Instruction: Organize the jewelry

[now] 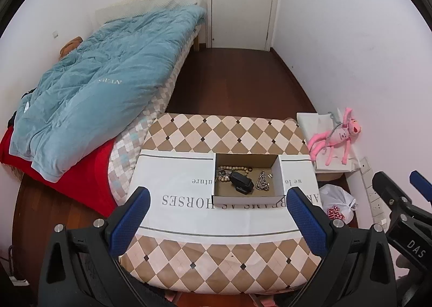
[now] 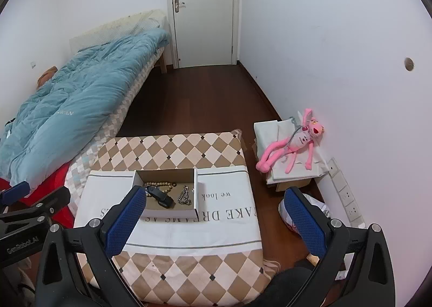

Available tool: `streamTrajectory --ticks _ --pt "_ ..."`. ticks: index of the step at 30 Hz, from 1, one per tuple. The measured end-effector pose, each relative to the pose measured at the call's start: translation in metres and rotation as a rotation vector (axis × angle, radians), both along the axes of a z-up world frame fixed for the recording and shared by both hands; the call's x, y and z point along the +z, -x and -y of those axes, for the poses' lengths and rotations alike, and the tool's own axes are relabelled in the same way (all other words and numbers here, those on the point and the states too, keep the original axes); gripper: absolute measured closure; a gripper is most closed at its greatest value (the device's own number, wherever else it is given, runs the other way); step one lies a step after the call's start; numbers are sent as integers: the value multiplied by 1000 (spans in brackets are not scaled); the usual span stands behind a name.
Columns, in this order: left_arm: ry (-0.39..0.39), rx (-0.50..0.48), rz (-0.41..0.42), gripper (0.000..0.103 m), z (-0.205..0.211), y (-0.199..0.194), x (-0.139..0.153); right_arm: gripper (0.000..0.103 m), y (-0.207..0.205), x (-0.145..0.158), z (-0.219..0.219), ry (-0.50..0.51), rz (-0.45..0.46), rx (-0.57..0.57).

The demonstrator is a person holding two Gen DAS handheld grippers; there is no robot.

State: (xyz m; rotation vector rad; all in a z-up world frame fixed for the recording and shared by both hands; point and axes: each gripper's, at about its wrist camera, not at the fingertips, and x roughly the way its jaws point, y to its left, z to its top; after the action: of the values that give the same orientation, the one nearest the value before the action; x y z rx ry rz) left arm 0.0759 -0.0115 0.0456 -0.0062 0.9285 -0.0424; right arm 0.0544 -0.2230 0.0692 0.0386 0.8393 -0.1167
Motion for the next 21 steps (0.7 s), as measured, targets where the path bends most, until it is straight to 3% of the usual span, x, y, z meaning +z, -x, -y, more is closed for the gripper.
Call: streamTrajectory --ticks 10,21 --pt "-20 6 -65 0 -1 -35 -20 0 -51 -24 -6 28 -83 15" --pt "-25 10 -100 0 -1 -42 -32 0 -66 -45 -9 21 -155 29"
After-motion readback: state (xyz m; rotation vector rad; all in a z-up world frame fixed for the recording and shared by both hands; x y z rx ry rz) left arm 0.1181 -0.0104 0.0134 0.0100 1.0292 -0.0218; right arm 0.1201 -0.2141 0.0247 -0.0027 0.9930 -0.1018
